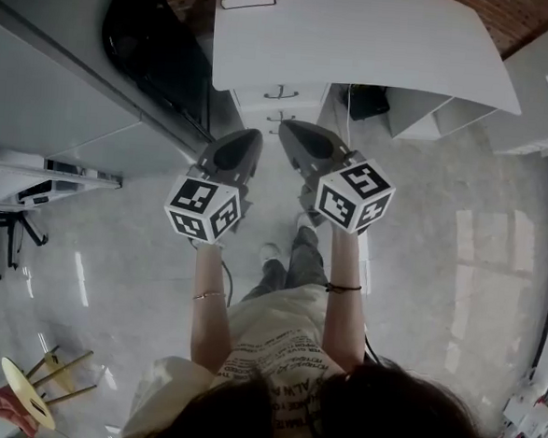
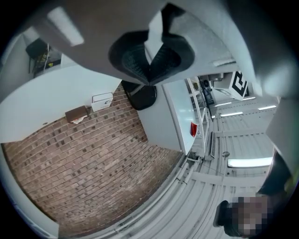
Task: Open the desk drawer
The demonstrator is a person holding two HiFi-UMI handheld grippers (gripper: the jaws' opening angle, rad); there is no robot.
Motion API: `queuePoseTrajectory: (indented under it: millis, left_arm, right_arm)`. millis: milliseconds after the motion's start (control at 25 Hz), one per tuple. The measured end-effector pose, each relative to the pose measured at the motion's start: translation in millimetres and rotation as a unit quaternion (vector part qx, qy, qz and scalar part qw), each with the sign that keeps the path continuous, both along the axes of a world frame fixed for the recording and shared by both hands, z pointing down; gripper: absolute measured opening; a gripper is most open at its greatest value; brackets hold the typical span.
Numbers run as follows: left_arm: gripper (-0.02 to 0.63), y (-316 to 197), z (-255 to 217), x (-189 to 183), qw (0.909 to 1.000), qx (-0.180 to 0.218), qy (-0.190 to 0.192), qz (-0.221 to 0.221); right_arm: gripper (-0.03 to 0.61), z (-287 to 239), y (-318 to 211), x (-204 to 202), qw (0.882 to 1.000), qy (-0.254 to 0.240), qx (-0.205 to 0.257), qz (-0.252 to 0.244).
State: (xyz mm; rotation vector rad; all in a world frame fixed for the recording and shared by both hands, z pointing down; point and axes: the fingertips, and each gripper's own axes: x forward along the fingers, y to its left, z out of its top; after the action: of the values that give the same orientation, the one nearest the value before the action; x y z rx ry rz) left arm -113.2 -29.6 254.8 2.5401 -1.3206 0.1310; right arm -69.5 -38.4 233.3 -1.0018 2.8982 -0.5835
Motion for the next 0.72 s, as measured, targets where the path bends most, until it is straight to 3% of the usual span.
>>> queuePoseTrajectory:
  millis: [720]
  left_arm:
    - [-0.002, -98.3, 2.9, 27.3, 0.9957, 0.004, 0.02, -0.09]
  right_arm:
    - [0.003, 7.4, -99.4, 30.9, 0.996, 0.028, 0.006, -0.081]
